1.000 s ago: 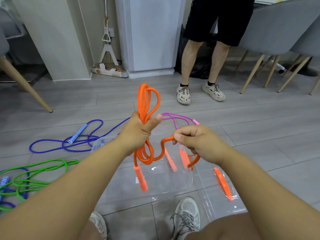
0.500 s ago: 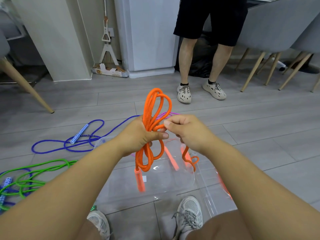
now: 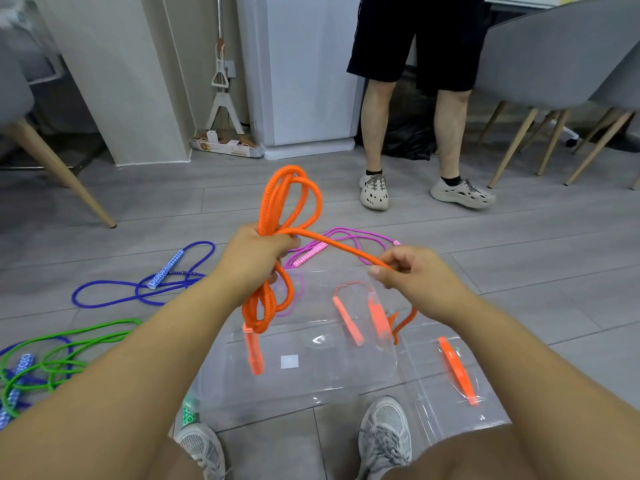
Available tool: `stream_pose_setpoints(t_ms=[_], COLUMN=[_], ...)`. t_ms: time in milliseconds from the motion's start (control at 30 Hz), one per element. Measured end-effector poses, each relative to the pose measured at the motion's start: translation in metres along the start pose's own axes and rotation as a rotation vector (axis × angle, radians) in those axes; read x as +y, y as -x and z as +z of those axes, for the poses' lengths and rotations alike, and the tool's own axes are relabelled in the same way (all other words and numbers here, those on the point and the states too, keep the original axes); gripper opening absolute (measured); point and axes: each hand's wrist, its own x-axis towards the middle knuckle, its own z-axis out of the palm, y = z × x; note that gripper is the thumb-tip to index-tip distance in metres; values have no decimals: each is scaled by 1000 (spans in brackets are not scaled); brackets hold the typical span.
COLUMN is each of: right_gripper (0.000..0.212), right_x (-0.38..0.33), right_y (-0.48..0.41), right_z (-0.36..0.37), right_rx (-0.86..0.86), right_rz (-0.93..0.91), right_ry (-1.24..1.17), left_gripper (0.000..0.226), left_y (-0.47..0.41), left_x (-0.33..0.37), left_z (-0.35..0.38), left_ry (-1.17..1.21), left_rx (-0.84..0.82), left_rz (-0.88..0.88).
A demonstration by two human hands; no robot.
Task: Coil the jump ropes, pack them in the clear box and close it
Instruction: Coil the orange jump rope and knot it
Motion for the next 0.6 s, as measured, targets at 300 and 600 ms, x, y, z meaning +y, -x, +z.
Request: stream_pose_setpoints(t_ms=[300, 600], right_gripper=[22, 12], right_x=[8, -35], right_y=[-6, -13], right_z=[-6, 38], right_rx=[288, 333], right_rz=[-50, -60], right_ry=[-217, -314], left_gripper=[20, 23], left_y=[-1, 18], left_x=[1, 12], left_z=[-11, 19], left_ry=[198, 202], left_rx=[34, -47], left_rz=[-72, -12])
